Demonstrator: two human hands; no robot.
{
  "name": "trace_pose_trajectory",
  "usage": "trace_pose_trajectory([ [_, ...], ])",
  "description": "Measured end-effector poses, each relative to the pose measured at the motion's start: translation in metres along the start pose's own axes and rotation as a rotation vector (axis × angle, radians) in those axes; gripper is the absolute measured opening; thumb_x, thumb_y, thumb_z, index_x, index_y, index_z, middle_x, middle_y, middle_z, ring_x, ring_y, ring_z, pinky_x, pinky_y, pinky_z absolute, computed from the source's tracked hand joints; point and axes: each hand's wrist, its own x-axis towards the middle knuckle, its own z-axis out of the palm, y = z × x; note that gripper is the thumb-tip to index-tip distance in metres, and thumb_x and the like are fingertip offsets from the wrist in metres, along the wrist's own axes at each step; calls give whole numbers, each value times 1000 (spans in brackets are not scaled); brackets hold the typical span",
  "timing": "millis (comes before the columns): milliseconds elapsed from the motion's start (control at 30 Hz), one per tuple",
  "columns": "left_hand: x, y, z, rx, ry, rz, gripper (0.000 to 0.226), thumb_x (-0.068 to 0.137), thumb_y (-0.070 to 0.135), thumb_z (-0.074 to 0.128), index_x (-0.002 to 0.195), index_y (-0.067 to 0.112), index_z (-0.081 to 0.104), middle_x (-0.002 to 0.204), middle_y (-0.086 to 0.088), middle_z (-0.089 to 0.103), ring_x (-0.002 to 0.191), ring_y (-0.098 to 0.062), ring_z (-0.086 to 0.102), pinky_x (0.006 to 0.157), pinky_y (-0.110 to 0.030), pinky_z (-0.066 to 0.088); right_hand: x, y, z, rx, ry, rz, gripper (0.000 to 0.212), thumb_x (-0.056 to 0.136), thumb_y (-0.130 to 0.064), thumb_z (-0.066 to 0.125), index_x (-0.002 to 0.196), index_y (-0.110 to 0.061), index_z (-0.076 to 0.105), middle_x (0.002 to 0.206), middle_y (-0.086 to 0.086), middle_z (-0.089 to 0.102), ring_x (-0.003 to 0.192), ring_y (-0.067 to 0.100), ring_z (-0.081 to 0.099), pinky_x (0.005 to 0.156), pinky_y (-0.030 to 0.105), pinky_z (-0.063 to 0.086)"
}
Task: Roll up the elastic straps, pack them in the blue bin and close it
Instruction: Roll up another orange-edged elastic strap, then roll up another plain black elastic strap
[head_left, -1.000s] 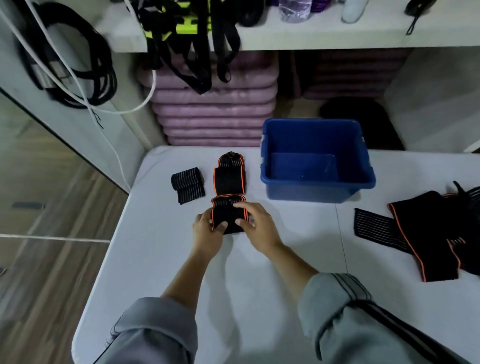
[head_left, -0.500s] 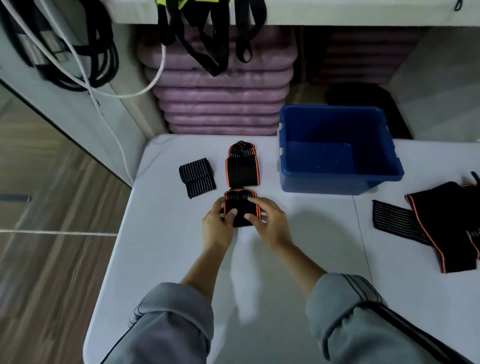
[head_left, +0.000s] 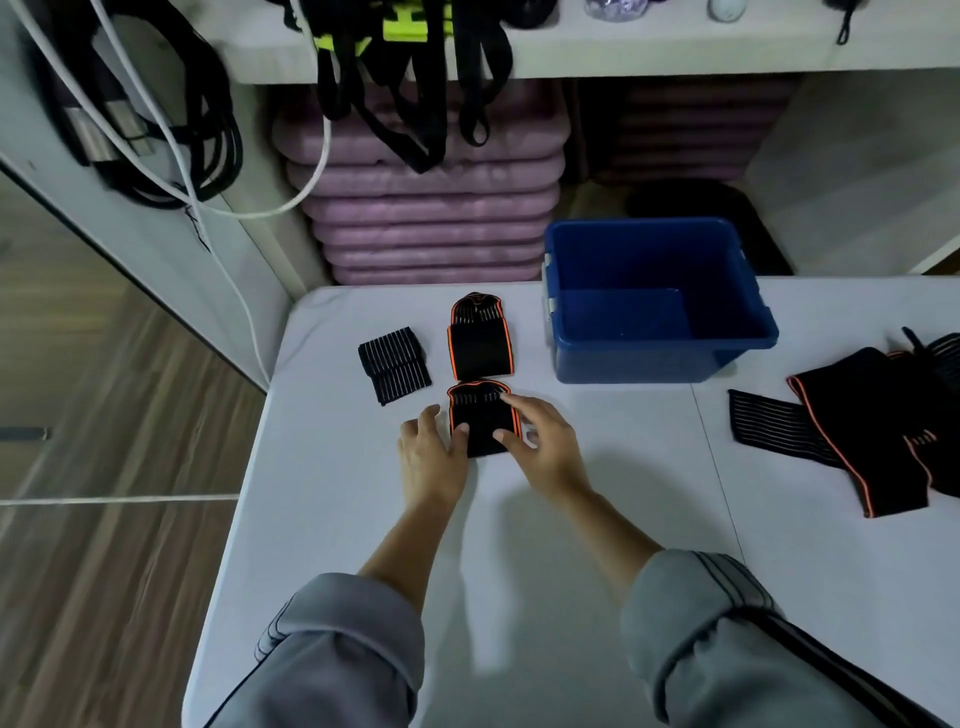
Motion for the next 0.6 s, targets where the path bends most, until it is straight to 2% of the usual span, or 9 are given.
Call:
trace_pose_trajectory([
  [67, -9, 5, -4, 125, 73, 96, 38, 92, 27, 52, 126, 12, 50, 121, -16, 48, 112, -34, 45, 90, -43, 42, -5, -1, -4, -37, 15, 5, 42, 85, -20, 63, 126, -21, 55, 125, -3, 56, 113, 15, 54, 95, 37, 48],
  [133, -21, 9, -4, 275, 128, 301, 29, 88, 25, 49, 112, 11, 58, 106, -15, 54, 97, -35, 51, 77, -43, 45, -13, -2, -12, -113, 56, -4, 40, 86, -19, 60, 125, -18, 55, 126, -1, 56, 115, 17, 53, 99, 33, 45],
  [200, -32, 13, 0, 370, 111, 471, 31, 81, 27, 41, 98, 13, 63, 94, -11, 57, 82, -32, 54, 66, -40, 46, -26, -2, -23, -234, 98, 0, 39, 84, -16, 58, 123, -17, 56, 126, 0, 56, 115, 19, 51, 97, 27, 40],
  [267, -41, 16, 7, 397, 42, 576, 32, 76, 24, 39, 91, 14, 66, 88, -9, 57, 77, -31, 54, 62, -38, 47, -41, 0, -37, -341, 142, 9, 38, 81, -15, 59, 119, -17, 58, 122, 1, 59, 110, 21, 52, 91, 28, 42],
  [367, -54, 23, 23, 418, -146, 597, 30, 78, 18, 45, 97, 17, 68, 97, -6, 60, 89, -28, 53, 74, -39, 49, -66, 12, -59, -456, 184, 27, 34, 76, -12, 64, 110, -14, 63, 110, 6, 65, 97, 28, 58, 80, 33, 48],
  [433, -63, 29, 38, 440, -257, 567, 31, 83, 18, 46, 105, 20, 67, 105, -4, 59, 100, -26, 51, 83, -37, 46, -81, 22, -77, -499, 198, 85, 32, 76, -12, 66, 108, -13, 64, 108, 8, 66, 95, 29, 59, 78, 35, 49],
  [600, -90, 61, 86, 432, -340, 587, 29, 87, 20, 48, 112, 23, 62, 111, -1, 58, 108, -21, 50, 89, -33, 45, -108, 53, -138, -501, 297, 196, 31, 78, -12, 67, 109, -13, 63, 109, 6, 65, 97, 28, 59, 80, 35, 50],
])
